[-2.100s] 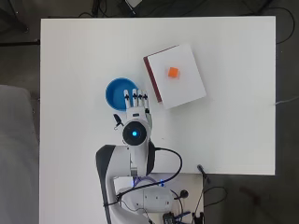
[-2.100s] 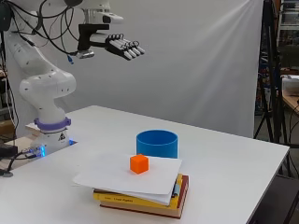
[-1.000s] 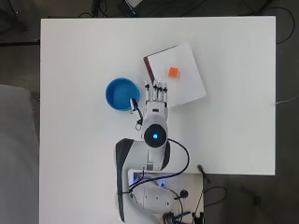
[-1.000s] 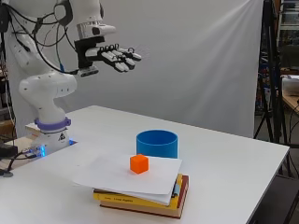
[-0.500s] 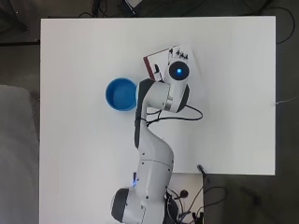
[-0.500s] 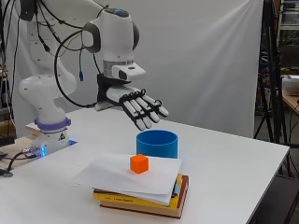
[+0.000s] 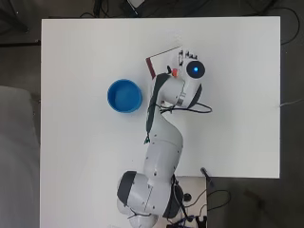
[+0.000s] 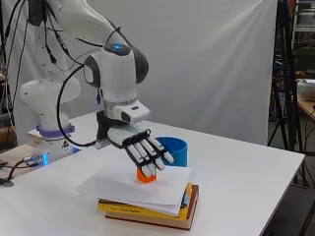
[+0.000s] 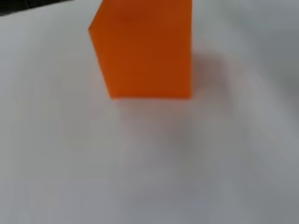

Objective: Teleoperate dual arm-hand system to pick and place objects

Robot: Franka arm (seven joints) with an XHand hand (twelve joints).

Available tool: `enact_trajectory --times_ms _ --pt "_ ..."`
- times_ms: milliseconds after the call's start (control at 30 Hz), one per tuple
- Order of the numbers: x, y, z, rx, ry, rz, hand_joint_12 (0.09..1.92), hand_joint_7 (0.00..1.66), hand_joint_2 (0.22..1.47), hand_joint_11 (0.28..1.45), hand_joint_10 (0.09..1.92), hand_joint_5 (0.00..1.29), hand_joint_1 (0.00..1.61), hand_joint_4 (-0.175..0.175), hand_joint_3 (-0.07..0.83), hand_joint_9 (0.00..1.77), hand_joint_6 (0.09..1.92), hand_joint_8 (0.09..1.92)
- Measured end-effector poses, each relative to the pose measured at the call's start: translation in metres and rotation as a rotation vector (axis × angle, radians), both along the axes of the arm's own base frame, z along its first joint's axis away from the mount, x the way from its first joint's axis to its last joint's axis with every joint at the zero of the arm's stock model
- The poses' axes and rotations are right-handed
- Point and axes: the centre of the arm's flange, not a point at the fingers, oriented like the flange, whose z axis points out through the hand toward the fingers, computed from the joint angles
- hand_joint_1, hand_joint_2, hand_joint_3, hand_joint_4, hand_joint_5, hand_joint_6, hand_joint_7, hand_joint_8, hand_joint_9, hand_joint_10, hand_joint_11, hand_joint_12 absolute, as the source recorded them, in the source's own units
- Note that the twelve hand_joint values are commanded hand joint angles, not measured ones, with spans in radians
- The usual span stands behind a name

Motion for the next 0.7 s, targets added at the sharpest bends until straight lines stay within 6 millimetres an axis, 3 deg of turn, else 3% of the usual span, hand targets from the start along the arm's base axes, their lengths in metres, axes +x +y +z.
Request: enact_trajectory --times_ms 100,133,167,200,233,267,300,433,600,700 --pt "-0.022 0.003 -0.022 0.040 0.040 0.041 0.09 0.44 1.09 0.56 0.09 0.37 0.31 0.087 0.004 0.59 0.09 0.09" --pt "-0.028 0.004 -0.029 0.043 0.034 0.052 0.09 0.51 1.11 0.57 0.09 0.45 0.31 0.099 0.004 0.63 0.09 0.09" --pt "-0.033 0.004 -0.035 0.042 0.022 0.059 0.36 0.75 1.13 0.67 0.42 0.60 0.55 0.128 0.033 0.84 0.46 0.42" --pt "-0.037 0.003 -0.040 0.037 0.004 0.064 0.89 0.97 1.15 0.80 1.01 0.70 0.73 0.150 0.038 1.10 0.83 1.01" --pt "-0.039 0.001 -0.040 0.026 -0.022 0.067 1.31 1.15 1.18 0.94 1.43 0.75 0.83 0.163 0.031 1.32 1.05 1.44" --pt "-0.039 -0.001 -0.033 0.009 -0.049 0.067 1.56 1.24 1.19 1.01 1.68 0.77 0.88 0.170 0.021 1.44 1.18 1.69" --pt "-0.040 -0.003 -0.023 -0.007 -0.071 0.067 1.69 1.28 1.20 1.05 1.80 0.78 0.91 0.173 0.014 1.50 1.24 1.82" --pt "-0.047 -0.008 0.017 -0.022 -0.128 0.072 1.82 1.26 1.23 1.07 1.92 0.76 0.92 0.175 0.003 1.52 1.33 1.92" --pt "-0.055 -0.011 0.017 0.051 -0.116 0.069 1.87 1.24 1.23 1.11 1.92 0.74 0.91 0.175 0.002 1.53 1.36 1.92" --pt "-0.062 -0.006 0.026 0.091 -0.122 0.081 1.88 1.22 1.24 1.12 1.92 0.73 0.90 0.175 0.002 1.52 1.37 1.92"
